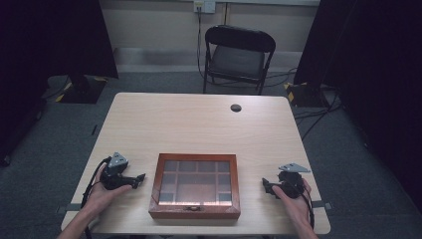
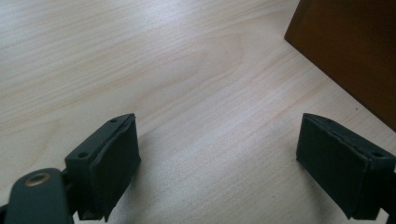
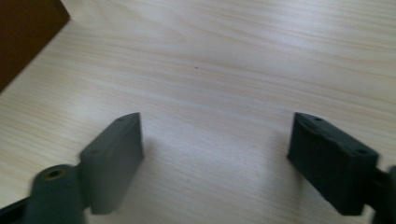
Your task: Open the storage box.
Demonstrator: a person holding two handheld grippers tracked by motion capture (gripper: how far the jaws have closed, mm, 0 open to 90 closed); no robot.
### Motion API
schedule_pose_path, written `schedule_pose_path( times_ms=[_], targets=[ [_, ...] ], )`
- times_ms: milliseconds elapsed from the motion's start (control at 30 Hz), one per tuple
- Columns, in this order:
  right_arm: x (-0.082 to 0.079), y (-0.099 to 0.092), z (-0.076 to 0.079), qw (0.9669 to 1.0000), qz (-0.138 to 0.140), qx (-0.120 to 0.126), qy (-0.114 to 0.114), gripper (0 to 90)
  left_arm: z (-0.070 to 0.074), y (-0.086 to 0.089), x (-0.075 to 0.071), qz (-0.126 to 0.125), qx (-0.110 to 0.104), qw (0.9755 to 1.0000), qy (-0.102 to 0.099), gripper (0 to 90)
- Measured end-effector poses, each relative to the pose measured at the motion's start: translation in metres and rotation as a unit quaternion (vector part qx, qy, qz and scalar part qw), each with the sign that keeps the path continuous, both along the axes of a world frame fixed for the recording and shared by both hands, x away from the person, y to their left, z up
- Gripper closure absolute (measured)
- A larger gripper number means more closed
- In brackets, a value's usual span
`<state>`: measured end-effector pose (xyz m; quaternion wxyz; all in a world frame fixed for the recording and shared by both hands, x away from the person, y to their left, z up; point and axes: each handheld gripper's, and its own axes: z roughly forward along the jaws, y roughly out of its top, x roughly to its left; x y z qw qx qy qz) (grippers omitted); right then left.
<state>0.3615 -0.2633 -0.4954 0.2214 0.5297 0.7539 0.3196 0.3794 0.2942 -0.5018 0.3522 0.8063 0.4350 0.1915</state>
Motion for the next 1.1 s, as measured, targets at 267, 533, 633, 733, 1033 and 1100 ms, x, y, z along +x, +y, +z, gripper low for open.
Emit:
schedule_pose_path(
  times_ms=[267,533,633,733,1033,1100],
  targets=[
    [-0.002,0.006,0.011,0.9982,0.043,0.042,0.008,24.4,0.0,0.0,0.0,0.0,0.0,1.0,0.0,12.3],
    [-0.004,0.009,0.021,0.9958,0.068,0.057,0.021,30.0,0.0,0.0,0.0,0.0,-0.001,1.0,0.0,12.4],
    [-0.006,0.009,0.026,0.9947,0.075,0.069,0.015,33.6,0.0,0.0,0.0,0.001,-0.001,1.0,0.0,12.3],
    [-0.008,0.01,0.033,0.9928,0.085,0.084,0.003,36.4,0.0,0.0,0.0,0.0,0.0,1.0,0.0,12.4],
    [-0.012,0.022,0.049,0.9847,0.131,0.115,-0.004,44.4,0.0,0.0,0.0,0.0,0.0,1.0,0.0,12.3],
    [-0.014,0.026,0.053,0.983,0.139,0.12,-0.007,45.8,0.0,0.0,0.0,0.0,0.0,1.0,0.0,12.3]
  ],
)
